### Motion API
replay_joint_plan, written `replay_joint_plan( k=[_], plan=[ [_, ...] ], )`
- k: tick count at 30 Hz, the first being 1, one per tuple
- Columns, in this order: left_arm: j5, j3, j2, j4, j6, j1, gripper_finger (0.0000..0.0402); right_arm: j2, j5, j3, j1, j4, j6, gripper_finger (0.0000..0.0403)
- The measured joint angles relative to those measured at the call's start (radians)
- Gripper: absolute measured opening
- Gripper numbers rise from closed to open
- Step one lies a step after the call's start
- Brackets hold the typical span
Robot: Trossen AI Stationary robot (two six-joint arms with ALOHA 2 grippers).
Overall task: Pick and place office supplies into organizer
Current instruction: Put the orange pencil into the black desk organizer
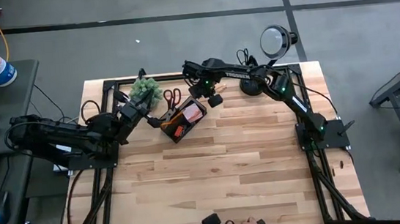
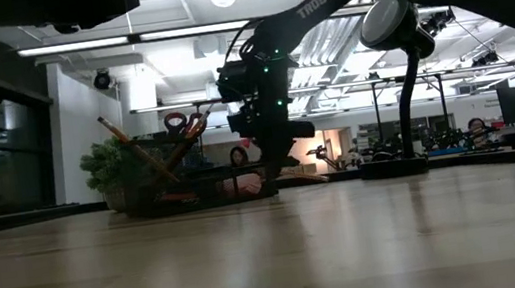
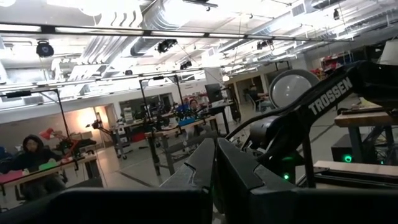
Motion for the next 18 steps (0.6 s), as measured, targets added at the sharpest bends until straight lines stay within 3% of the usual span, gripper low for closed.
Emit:
replay_joint_plan(
  k=[5,11,13,16,18],
  plan=[
    [0.000,0.000,-0.004,0.001,0.000,0.000,0.0008,-0.007,0.045,0.027,0.002,-0.032,0.013,0.0016],
    [-0.001,0.000,-0.037,0.004,0.050,0.000,0.0008,-0.012,0.041,0.246,0.001,-0.083,0.118,0.0016],
    [-0.003,0.000,-0.058,0.005,0.078,0.000,0.0008,-0.082,0.008,0.201,0.001,0.014,0.208,0.0016],
    [-0.004,0.000,-0.103,0.005,0.103,0.000,0.0008,-0.174,-0.161,0.167,0.003,0.087,0.436,0.0016],
    [-0.004,0.000,-0.133,0.004,0.116,0.000,0.0008,-0.213,-0.221,0.168,0.018,0.128,0.547,0.0016]
  ],
)
